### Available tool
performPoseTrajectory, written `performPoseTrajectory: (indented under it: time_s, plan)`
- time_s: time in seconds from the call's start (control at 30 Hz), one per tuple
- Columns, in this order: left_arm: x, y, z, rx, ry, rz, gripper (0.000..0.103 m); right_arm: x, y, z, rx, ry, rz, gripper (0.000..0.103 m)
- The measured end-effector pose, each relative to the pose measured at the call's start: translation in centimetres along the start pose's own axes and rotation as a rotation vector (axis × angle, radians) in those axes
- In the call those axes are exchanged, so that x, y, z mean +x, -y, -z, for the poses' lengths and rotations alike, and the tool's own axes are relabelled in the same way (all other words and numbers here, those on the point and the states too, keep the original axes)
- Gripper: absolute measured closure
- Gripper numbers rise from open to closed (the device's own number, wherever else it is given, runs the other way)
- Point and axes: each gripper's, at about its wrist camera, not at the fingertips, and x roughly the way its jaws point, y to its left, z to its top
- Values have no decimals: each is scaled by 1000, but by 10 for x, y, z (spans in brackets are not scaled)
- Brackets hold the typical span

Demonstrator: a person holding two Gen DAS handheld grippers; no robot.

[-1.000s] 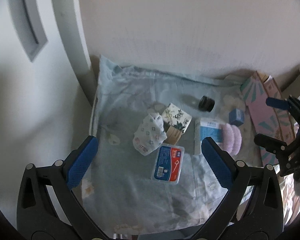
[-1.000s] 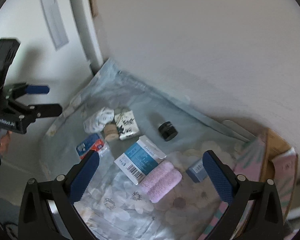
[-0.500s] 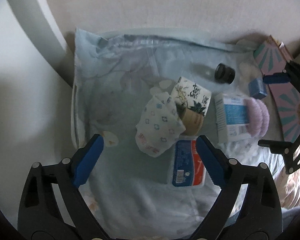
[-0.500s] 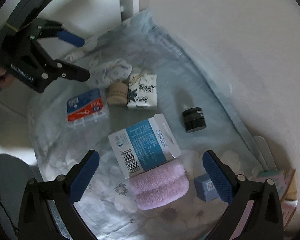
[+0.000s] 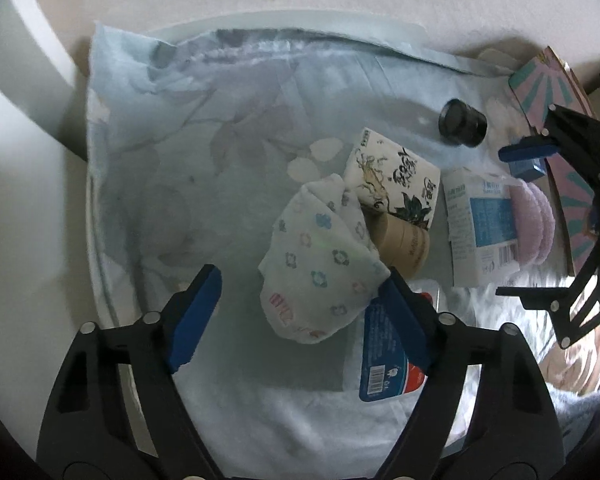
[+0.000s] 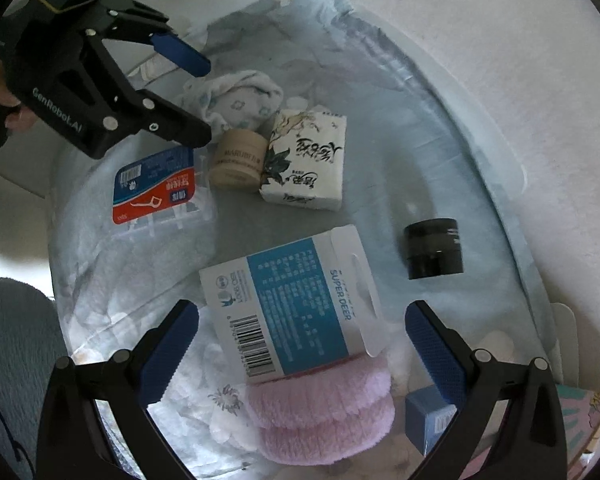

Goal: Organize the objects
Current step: 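Lower left tool to white patterned cloth while right tool approaches SUPER DEER box, then close left tool on white cloth while right tool grasps SUPER DEER box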

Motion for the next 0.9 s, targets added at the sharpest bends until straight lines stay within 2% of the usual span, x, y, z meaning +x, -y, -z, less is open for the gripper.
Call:
performPoseTrajectory:
  time_s: [0.1, 0.13, 0.23, 0.27, 0.3, 0.43, 0.9]
  plan:
    - [4, -3, -3, 2, -8, 50, 30, 3, 1, 2, -10, -6, -13, 0]
    - [5, -4, -4, 1, -9, 62, 35, 4, 1, 2, -14, -8, -14, 0]
    - [6, -5, -7, 9, -6, 78, 43, 6, 1, 3, -29, -12, -8, 5]
    - [6, -4, -7, 16, -5, 84, 46, 7, 2, 3, -30, -17, -11, 10]
    - [7, -3, -8, 22, -7, 92, 51, 7, 2, 4, -31, -17, -12, 11]
    - [9, 2, -9, 43, -7, 100, 59, 5, 3, 5, -41, -10, -7, 12]
    - [4, 2, -7, 25, 15, 83, 61, -10, 15, 15, 33, 4, -3, 13]
